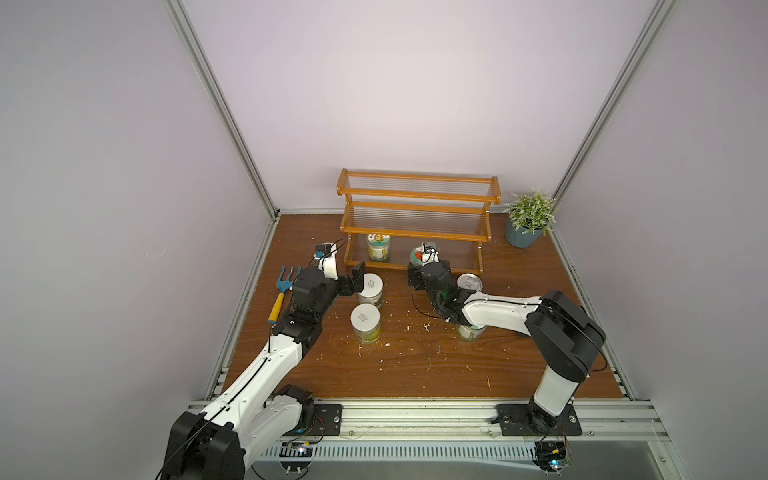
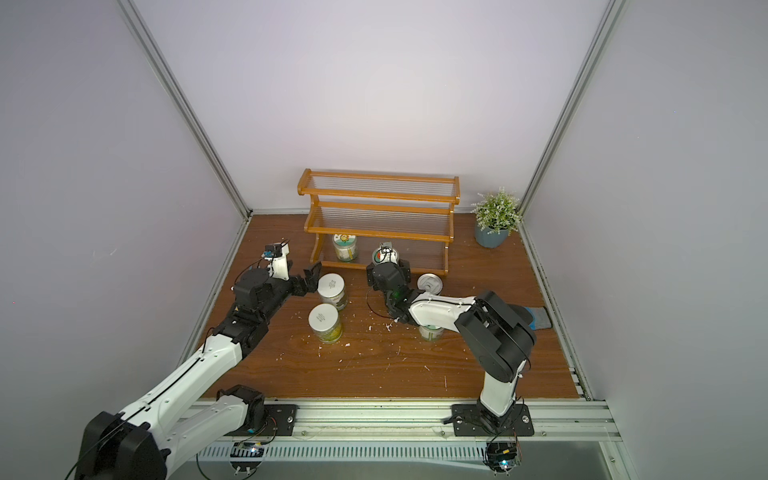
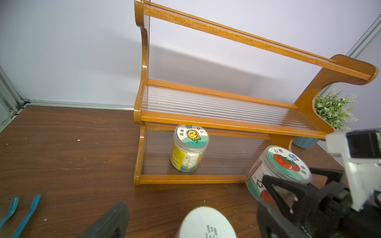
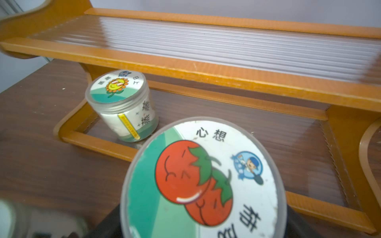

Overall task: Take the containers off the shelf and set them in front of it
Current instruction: 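Pick up a container from the shelf, then place the container at the center of the board.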

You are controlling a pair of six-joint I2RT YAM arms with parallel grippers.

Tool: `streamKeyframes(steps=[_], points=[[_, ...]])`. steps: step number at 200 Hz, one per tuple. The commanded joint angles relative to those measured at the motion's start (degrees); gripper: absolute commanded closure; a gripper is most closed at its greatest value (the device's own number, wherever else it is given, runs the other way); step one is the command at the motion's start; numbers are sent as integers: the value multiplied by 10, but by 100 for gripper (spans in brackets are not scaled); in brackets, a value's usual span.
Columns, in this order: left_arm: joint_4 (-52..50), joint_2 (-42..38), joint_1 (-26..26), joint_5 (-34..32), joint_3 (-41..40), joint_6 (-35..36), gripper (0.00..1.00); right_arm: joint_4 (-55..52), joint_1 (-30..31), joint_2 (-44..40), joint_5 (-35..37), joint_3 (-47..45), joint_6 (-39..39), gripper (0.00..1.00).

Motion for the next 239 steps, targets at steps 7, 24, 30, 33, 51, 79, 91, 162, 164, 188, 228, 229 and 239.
streamKeyframes(steps=[7, 24, 30, 33, 51, 79, 91, 162, 164, 188, 228, 229, 239], points=[[17, -8, 7, 5, -6, -2, 0, -5, 25, -70, 12, -22, 17, 75], [16, -7, 8, 7, -6, -2, 0, -24, 47, -108, 9, -52, 22, 75], [16, -7, 8, 7, -6, -2, 0, -29, 54, -124, 8, -66, 24, 75], [16, -7, 8, 8, -6, -2, 0, -31, 60, -132, 7, -72, 25, 75], [16, -6, 8, 9, -6, -3, 0, -41, 85, -187, 12, -116, 27, 75], [15, -5, 8, 11, -4, 0, 0, -66, 112, -267, -10, -172, 34, 75], [15, -4, 8, 12, -5, 2, 0, -77, 122, -295, -23, -189, 28, 75], [14, -4, 4, 11, -4, 8, 0, -202, 177, -471, -34, -279, 45, 74], [14, -4, 4, 11, -4, 8, 0, -205, 179, -476, -34, -281, 46, 74], [12, -8, -5, 0, -7, 12, 0, -240, 199, -516, -34, -307, 66, 74], [5, -19, -22, -17, -9, 16, 0, -288, 258, -529, 25, -329, 106, 74], [5, -19, -23, -18, -9, 16, 0, -290, 261, -529, 30, -330, 109, 74], [4, -23, -25, -21, -11, 15, 0, -298, 273, -535, 52, -337, 129, 74]])
